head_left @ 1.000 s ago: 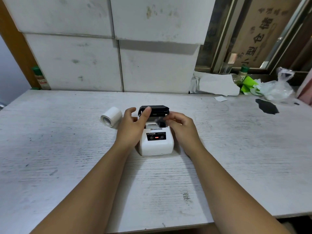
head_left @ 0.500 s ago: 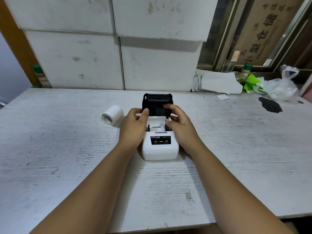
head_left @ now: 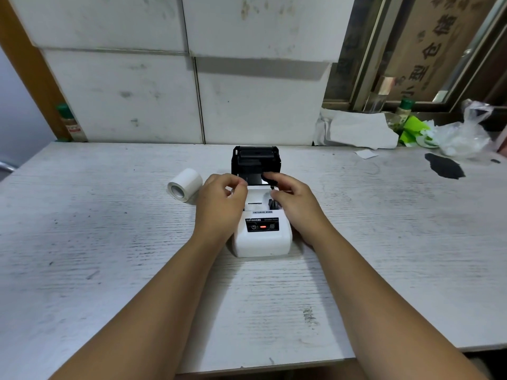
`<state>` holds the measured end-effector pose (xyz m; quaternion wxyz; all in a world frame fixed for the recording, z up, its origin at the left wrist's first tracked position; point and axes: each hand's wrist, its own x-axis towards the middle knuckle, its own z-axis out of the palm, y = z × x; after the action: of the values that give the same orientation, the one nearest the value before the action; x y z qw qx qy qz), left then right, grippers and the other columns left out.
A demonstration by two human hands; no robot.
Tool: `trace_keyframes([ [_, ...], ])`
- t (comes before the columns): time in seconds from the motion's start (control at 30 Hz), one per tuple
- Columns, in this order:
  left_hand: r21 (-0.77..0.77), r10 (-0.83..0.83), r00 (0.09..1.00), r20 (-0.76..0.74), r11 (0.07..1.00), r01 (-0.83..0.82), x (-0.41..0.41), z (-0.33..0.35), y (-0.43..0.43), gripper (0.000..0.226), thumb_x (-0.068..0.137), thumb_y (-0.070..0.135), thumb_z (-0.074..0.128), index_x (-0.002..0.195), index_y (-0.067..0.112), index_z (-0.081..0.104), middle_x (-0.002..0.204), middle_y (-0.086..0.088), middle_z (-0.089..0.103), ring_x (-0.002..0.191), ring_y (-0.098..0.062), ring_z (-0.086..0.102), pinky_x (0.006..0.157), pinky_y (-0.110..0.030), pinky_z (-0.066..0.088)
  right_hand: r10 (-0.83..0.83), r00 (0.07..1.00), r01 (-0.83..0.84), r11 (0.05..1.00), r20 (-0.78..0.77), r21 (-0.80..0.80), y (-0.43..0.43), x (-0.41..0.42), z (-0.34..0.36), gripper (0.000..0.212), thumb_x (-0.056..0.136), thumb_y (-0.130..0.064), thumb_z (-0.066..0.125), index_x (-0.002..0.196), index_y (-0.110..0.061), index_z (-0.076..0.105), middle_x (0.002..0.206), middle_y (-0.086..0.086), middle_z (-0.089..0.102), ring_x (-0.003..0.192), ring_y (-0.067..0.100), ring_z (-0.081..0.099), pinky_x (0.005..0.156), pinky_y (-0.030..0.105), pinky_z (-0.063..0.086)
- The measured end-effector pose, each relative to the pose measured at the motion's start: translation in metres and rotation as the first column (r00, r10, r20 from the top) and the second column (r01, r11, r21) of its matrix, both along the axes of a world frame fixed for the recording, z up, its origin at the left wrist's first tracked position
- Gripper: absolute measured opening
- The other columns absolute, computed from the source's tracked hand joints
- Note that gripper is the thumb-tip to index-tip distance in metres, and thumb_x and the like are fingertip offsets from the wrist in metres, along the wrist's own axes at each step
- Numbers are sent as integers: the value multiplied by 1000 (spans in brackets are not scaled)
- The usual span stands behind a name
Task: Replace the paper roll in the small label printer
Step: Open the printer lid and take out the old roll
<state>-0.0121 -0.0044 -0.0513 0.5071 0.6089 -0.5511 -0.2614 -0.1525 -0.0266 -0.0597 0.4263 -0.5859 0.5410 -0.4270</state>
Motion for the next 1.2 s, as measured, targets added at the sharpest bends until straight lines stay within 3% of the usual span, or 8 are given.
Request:
trace_keyframes([
  [0.13, -6, -40, 996, 82, 999, 41, 2, -2, -1, 22, 80, 31, 50, 61, 35, 60, 85, 11, 62, 97, -20, 54, 85, -35, 44, -54, 997, 51, 997, -51, -61, 4, 1, 4, 25, 87, -11, 55, 92, -28, 72, 98, -2, 64, 85, 11, 59, 78, 25, 43],
  [0.23, -36, -62, 981, 184, 997, 70, 5, -3, -2, 29, 86, 30, 48, 61, 25, 63, 86, 3, 65, 96, -21, 52, 79, -31, 37, -163, 948, 85, 958, -273, -275, 9, 0, 6, 21, 89, -16, 56, 89, -29, 72, 97, -4, 51, 99, 11, 48, 80, 18, 35],
  [0.33, -44, -65, 961, 269, 996, 80, 6, -6, -4, 37, 90, 31, 44, 68, 11, 66, 84, -1, 66, 94, -22, 50, 73, -25, 30, -181, 859, -53, 898, -479, -436, 15, 7, 18, 20, 88, -16, 56, 96, -23, 73, 96, -7, 59, 101, 11, 45, 81, 16, 37],
  [0.43, -58, -65, 953, 295, 995, 86, 7, -10, -7, 36, 89, 30, 41, 64, 14, 61, 82, -2, 65, 93, -24, 51, 74, -26, 30, -46, 714, -219, 933, -698, -286, 11, 18, 30, 25, 85, -14, 50, 91, -23, 73, 90, 1, 70, 90, 21, 59, 74, 34, 50],
  [0.57, -65, -64, 954, 294, 994, 87, 8, -12, -8, 36, 92, 23, 43, 57, 21, 53, 78, 1, 60, 91, -23, 49, 70, -24, 25, 132, 465, -283, 959, -875, -5, -4, 27, 49, 24, 77, -1, 46, 64, -18, 58, 70, 7, 59, 71, 28, 58, 50, 28, 37],
  [0.73, 35, -149, 974, 170, 989, 145, 9, -10, -11, 37, 93, 25, 45, 62, 15, 61, 84, 9, 55, 99, -20, 45, 78, -24, 28, 276, 246, -329, 925, -929, 188, -12, 40, 65, 26, 83, -4, 48, 60, -15, 43, 61, 2, 47, 54, 15, 42, 45, 27, 30],
  [1.07, -3, -122, 975, 185, 992, 125, 7, -8, -8, 44, 97, 30, 37, 58, 25, 55, 93, 2, 60, 103, -23, 50, 93, -35, 37, 315, 310, -277, 932, -897, 231, -14, 41, 62, 17, 87, -6, 49, 73, -12, 56, 65, 1, 49, 66, 21, 49, 48, 25, 33],
  [1.2, -13, -97, 972, 215, 995, 102, 7, -8, -7, 47, 97, 28, 36, 61, 12, 61, 93, -1, 59, 95, -24, 57, 88, -38, 42, 345, 343, -283, 925, -874, 254, -13, 40, 63, 16, 88, -9, 50, 86, -12, 66, 70, 2, 55, 72, 22, 50, 49, 25, 35],
])
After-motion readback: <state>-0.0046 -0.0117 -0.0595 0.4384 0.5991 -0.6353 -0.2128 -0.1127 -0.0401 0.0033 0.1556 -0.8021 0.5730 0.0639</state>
